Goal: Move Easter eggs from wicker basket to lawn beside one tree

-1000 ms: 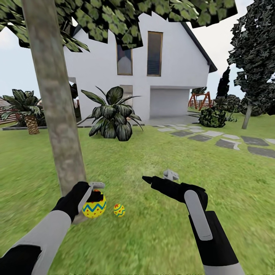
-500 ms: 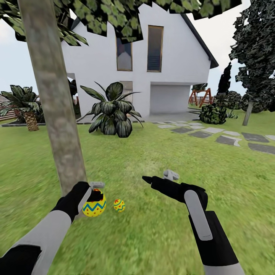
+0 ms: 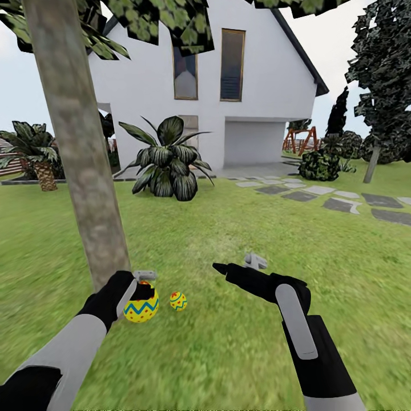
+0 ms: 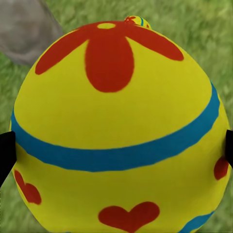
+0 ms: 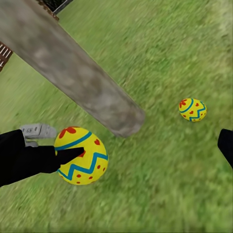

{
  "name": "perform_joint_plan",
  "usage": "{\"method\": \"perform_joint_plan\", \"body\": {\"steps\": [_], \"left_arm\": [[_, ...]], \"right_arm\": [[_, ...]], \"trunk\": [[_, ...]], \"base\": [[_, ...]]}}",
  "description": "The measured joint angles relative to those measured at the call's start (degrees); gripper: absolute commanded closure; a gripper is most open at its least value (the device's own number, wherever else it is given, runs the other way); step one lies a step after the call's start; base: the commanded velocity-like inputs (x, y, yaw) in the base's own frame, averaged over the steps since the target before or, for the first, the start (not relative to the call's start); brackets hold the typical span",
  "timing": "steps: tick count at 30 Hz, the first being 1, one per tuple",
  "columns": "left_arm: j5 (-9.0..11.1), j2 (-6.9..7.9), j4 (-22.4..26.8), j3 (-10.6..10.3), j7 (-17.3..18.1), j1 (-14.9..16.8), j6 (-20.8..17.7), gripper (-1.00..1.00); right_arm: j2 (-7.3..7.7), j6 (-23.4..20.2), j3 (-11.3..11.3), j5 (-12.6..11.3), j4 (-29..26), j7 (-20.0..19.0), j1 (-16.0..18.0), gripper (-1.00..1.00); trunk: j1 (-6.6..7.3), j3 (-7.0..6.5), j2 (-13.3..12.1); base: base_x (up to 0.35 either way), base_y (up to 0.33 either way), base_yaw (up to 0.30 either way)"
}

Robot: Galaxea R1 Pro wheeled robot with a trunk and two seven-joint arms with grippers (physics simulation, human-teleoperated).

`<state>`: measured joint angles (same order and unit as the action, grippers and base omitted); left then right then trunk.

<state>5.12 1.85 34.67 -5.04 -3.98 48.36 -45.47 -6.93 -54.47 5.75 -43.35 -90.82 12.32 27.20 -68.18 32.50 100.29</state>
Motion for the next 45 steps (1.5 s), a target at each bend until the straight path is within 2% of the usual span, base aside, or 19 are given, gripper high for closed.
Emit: {"method": "perform_joint_plan", "body": {"steps": [12,40,45], "left_arm": [[-0.2,-0.02,-0.6,0.0,-0.1,0.0,0.0,1.00],[-0.2,-0.07,-0.6,0.0,-0.1,0.0,0.0,1.00],[-0.2,-0.06,-0.6,0.0,-0.1,0.0,0.0,1.00]], "right_arm": [[-0.06,0.0,0.3,0.1,0.0,0.2,0.0,-1.00],[-0.12,0.0,0.4,0.1,0.0,0.3,0.0,-1.00],[-0.11,0.0,0.5,0.1,0.0,0.2,0.0,-1.00]], "trunk": [[0.03,0.14,0.0],[0.03,0.14,0.0],[0.03,0.14,0.0]], "base": [[0.186,-0.197,0.028],[0.228,-0.241,0.284],[0.263,-0.204,0.094]]}}
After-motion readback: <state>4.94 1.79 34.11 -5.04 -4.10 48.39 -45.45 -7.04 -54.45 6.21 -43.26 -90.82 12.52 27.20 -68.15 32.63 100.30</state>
